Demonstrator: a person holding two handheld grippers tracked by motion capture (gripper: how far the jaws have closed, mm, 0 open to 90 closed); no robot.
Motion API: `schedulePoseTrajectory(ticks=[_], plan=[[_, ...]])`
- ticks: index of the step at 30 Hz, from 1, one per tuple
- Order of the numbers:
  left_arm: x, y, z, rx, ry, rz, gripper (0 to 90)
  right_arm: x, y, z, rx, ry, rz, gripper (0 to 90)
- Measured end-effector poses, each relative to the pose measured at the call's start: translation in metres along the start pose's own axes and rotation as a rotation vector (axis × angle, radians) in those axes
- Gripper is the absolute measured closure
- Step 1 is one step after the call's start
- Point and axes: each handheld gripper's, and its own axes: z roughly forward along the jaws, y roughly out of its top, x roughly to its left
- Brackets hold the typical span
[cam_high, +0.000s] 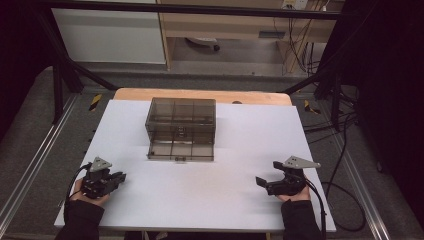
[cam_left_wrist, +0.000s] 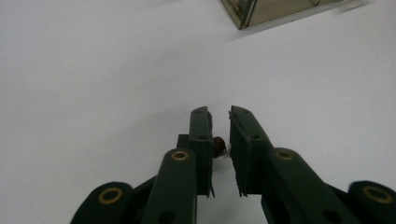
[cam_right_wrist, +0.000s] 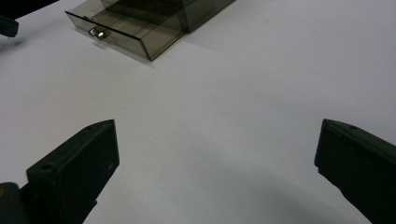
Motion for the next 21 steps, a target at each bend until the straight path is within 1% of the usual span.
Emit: schedulePoseTrajectory(ticks=[3, 7, 12, 13, 14, 21], plan=[[0.000, 0.001, 0.000, -0.008, -0.001, -0.005, 78.7, 0.000, 0.000, 0.000, 0.002, -0.001, 0.001, 0.4], [-0.001, 0.003, 0.000, -0.005, -0.002, 0.005, 78.7, 0.000, 0.000, 0.000, 0.003, 0.000, 0.002, 0.4], [-0.002, 0.006, 0.001, -0.013, -0.006, 0.004, 78.7, 0.000, 0.000, 0.000, 0.005, 0.000, 0.002, 0.4], [-0.002, 0.007, 0.001, -0.015, -0.005, 0.011, 78.8, 0.000, 0.000, 0.000, 0.004, -0.001, 0.002, 0.4], [-0.003, 0.007, 0.001, -0.011, -0.010, 0.006, 78.7, 0.000, 0.000, 0.000, 0.004, -0.001, 0.003, 0.4], [-0.005, 0.011, 0.003, -0.018, -0.013, 0.010, 78.7, 0.000, 0.000, 0.000, 0.003, -0.001, 0.000, 0.4]])
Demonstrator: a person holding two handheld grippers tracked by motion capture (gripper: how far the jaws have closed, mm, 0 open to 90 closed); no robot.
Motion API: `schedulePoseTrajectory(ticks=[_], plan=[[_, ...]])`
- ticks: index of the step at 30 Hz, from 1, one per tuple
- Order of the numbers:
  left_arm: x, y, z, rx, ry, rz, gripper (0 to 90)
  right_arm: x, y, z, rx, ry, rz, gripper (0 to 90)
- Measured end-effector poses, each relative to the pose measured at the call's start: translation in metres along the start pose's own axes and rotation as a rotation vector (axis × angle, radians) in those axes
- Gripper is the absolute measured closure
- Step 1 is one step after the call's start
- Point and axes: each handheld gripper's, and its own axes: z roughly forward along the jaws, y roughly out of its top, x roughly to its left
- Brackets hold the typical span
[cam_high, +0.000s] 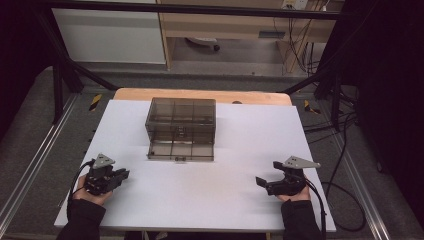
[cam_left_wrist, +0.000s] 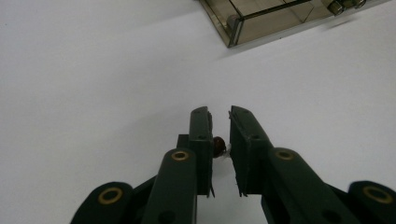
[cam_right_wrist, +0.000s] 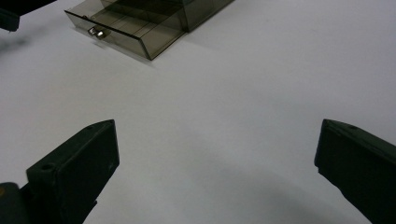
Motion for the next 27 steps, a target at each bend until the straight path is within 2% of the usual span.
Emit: schedulePoseTrajectory(ticks=[12, 13, 27], plan=[[-0.005, 0.010, 0.004, -0.001, -0.006, 0.016, 78.8, 0.000, 0.000, 0.000, 0.001, -0.001, 0.003, 0.4], [-0.005, 0.011, 0.004, 0.000, -0.004, 0.026, 78.7, 0.000, 0.000, 0.000, 0.004, -0.001, 0.002, 0.4], [-0.010, 0.023, 0.007, -0.012, -0.011, 0.033, 78.8, 0.000, -0.001, 0.001, 0.006, -0.001, -0.001, 0.4]])
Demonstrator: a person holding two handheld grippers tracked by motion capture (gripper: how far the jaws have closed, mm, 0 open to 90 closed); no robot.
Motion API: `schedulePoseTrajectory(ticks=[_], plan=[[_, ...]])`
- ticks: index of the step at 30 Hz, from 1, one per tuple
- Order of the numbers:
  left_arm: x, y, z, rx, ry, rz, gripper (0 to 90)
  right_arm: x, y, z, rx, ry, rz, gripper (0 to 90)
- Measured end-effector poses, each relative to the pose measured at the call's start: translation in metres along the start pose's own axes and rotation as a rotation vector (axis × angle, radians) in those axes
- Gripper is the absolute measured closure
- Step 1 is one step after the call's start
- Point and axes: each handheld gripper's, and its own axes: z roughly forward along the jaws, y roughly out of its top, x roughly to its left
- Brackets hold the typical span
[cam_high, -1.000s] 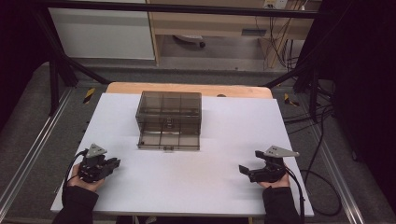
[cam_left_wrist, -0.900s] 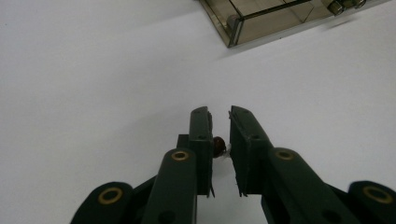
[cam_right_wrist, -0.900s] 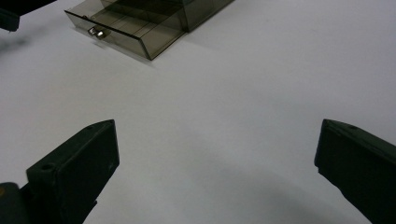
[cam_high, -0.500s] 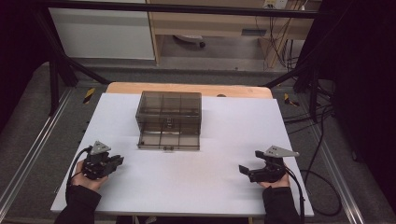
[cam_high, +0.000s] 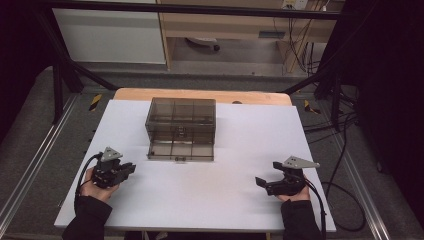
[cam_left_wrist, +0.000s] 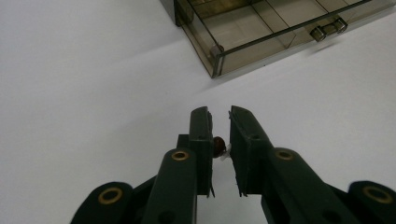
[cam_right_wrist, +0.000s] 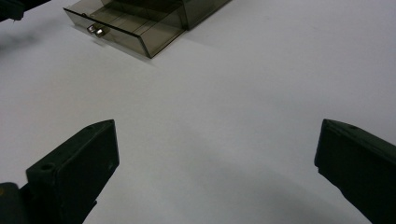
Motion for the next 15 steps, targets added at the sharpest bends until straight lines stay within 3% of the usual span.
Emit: schedulePoseTrajectory(ticks=[15], plan=[[-0.008, 0.019, 0.006, -0.021, -0.019, 0.004, 78.8, 0.000, 0.000, 0.000, 0.000, -0.001, 0.000, 0.4]])
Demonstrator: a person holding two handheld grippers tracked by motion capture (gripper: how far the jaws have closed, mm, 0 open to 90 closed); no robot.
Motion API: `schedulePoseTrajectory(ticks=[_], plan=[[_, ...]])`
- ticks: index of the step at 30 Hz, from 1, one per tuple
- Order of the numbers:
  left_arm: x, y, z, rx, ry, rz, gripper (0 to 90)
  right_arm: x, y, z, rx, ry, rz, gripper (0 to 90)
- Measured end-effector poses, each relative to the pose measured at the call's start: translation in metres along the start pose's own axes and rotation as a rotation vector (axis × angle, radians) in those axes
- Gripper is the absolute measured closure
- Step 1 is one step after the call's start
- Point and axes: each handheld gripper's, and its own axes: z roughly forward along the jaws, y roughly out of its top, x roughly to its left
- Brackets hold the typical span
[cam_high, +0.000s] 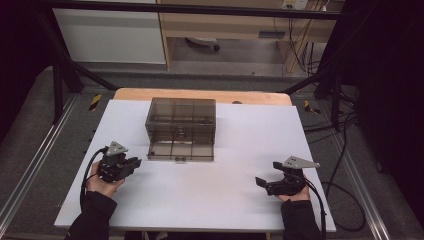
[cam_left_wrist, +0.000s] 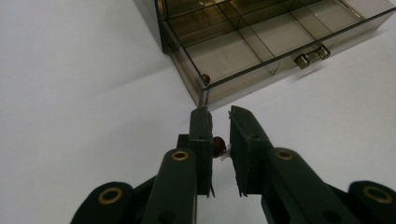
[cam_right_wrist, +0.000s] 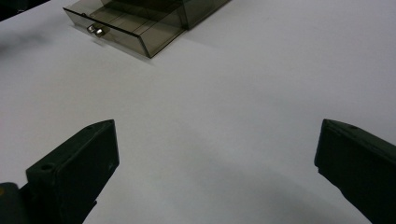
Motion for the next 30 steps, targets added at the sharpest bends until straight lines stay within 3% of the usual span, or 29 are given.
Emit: schedulePoseTrajectory(ticks=[11, 30], plan=[[-0.006, 0.016, 0.004, -0.013, -0.011, 0.013, 78.8, 0.000, 0.000, 0.000, 0.002, 0.000, 0.000, 0.4], [-0.006, 0.033, 0.014, -0.024, -0.014, 0.000, 78.8, 0.000, 0.000, 0.000, 0.003, 0.000, 0.000, 0.4]])
